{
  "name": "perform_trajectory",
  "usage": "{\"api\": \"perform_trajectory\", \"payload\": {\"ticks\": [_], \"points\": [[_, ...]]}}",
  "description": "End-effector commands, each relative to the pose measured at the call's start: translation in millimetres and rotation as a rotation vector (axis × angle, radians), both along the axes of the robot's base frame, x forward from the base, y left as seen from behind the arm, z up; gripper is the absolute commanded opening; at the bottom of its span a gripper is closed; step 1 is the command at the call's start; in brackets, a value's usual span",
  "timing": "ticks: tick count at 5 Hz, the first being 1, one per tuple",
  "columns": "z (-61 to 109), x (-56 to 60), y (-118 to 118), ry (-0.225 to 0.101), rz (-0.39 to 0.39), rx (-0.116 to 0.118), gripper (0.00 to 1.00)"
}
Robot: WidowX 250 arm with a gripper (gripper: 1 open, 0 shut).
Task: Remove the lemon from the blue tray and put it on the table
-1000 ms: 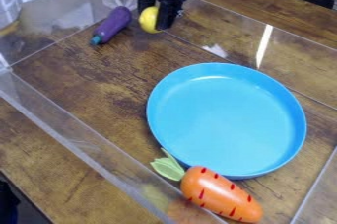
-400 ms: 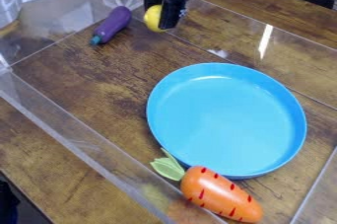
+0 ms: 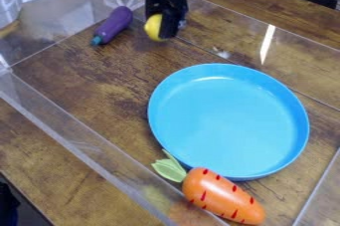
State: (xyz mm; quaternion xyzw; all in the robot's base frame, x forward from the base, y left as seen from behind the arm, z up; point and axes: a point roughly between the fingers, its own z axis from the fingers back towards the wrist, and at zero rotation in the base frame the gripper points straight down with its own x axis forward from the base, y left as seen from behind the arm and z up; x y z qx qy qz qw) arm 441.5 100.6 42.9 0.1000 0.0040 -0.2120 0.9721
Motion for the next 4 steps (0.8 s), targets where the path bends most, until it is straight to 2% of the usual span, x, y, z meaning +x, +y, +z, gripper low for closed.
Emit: {"api": "perform_trajectory", "payload": {"ticks": [1, 3, 4], "points": [[8.2, 2.6, 13.9, -0.05, 0.005, 0.017, 0.0], [11.4, -0.7, 44.4, -0.032, 0.034, 0.019, 0.0], [4.4, -5.6, 54.2, -0.031, 0.133, 0.019, 0.0]]}}
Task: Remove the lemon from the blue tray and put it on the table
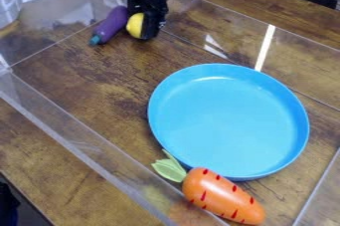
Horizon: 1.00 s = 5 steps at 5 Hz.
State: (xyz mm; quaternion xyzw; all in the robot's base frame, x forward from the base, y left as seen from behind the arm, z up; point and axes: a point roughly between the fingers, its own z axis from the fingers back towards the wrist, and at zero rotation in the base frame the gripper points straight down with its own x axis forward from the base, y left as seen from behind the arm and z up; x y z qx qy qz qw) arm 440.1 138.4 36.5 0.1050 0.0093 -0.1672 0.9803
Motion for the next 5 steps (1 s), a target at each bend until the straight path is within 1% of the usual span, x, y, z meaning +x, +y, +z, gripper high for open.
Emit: {"api": "perform_trajectory", "payload": {"ticks": [1, 2, 4, 5], "points": [[13.6, -10.9, 23.0, -0.037, 0.133, 0.014, 0.0], [18.2, -17.6, 29.5, -0.046, 0.226, 0.021, 0.0], [47.8, -29.9, 29.7, -0.06, 0.119, 0.021, 0.0], [48.5, -36.3, 35.2, -0.062, 0.144, 0.024, 0.0]]}}
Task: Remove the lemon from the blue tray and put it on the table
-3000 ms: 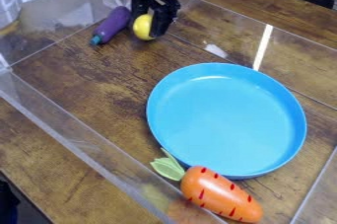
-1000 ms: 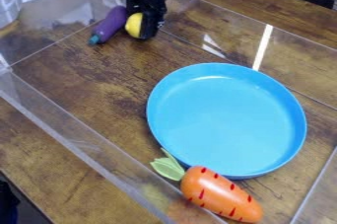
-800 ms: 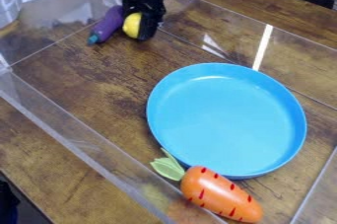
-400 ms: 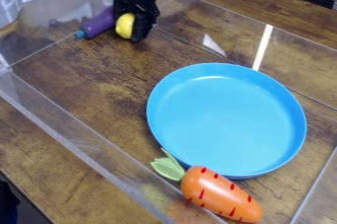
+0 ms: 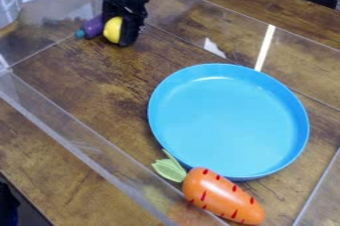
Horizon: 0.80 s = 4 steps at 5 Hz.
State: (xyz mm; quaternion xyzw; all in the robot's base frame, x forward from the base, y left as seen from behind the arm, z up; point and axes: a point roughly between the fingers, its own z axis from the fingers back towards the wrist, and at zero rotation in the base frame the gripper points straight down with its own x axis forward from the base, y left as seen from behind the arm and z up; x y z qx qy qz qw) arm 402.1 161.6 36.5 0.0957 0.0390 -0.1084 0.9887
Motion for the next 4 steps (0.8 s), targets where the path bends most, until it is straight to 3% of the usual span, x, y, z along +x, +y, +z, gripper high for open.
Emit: {"api": "perform_trajectory", "payload": {"ticks": [1, 4], "points": [[46.1, -3.3, 17.7, -0.108, 0.043, 0.041, 0.0], [34.5, -16.5, 10.7, -0.101, 0.128, 0.052, 0.0]]}}
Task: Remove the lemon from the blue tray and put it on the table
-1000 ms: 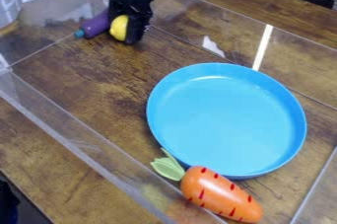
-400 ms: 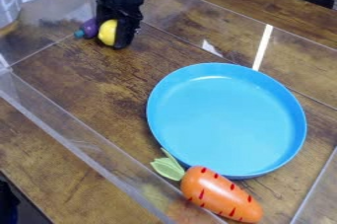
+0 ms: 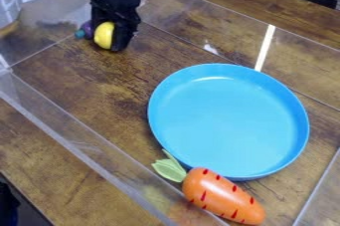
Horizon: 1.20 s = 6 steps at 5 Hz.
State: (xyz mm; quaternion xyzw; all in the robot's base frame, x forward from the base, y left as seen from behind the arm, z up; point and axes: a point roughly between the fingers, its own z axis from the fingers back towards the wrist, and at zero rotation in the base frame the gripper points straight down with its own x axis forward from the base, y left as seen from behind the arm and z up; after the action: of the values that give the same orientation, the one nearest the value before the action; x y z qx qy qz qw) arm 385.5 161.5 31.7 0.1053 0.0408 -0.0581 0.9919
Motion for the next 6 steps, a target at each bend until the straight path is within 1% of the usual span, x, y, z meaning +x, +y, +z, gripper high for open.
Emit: {"api": "perform_trajectory", "payload": {"ticks": [1, 2, 3, 4, 5, 6], "points": [[40.8, -6.8, 6.0, -0.091, 0.067, 0.038, 0.0], [43.3, -13.4, 1.1, -0.093, 0.105, 0.044, 0.0], [48.2, -19.2, 7.2, -0.1, 0.083, 0.046, 0.0], [45.2, -27.2, 9.2, -0.092, 0.076, 0.024, 1.0], [45.7, -34.8, 9.9, -0.094, 0.07, 0.003, 1.0], [54.2, -24.8, 9.5, -0.107, 0.121, -0.007, 0.0]]}}
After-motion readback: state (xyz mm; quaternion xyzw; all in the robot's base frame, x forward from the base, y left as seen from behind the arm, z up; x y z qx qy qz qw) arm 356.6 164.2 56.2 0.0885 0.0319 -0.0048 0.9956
